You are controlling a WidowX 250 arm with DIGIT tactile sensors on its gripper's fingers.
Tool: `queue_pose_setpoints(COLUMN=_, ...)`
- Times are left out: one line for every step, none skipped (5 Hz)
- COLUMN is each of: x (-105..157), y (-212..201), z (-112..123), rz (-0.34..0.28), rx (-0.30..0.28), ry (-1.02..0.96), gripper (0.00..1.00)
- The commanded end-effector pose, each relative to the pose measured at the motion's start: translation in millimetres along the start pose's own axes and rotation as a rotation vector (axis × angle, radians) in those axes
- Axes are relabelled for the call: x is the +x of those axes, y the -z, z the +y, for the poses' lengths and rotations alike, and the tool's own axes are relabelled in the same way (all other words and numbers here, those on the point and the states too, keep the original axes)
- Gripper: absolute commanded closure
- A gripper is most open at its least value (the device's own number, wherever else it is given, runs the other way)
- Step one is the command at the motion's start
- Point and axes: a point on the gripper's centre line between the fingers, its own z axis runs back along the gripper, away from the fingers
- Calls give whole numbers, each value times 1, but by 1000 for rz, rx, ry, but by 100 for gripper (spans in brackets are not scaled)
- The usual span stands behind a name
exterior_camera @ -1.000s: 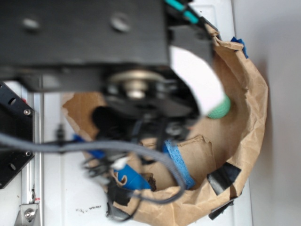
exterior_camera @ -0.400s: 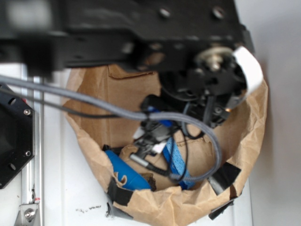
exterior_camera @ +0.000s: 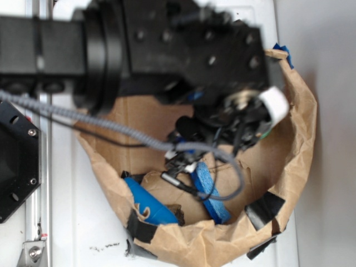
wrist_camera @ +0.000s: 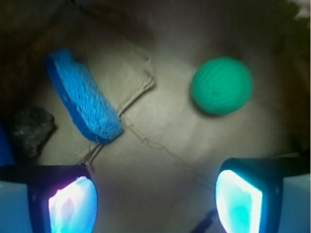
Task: Grab the blue sponge.
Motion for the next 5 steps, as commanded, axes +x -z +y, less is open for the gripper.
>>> queue_pose_setpoints(x=16, y=16, z=-12, rz=-10, rx=15, ry=119, gripper=0)
queue_pose_setpoints(x=23, y=21, z=-19, rz=-39, rx=-36, ry=194, gripper=0)
queue_pose_setpoints(x=26, y=28, z=-32, rz=-40, rx=-69, ry=267, gripper=0)
queue_pose_setpoints(x=28, y=32, z=-37, rz=-68, rx=-61, ry=288, gripper=0)
queue_pose_setpoints(x=39, y=39, z=-38, rz=-99, rx=-44, ry=321, gripper=0)
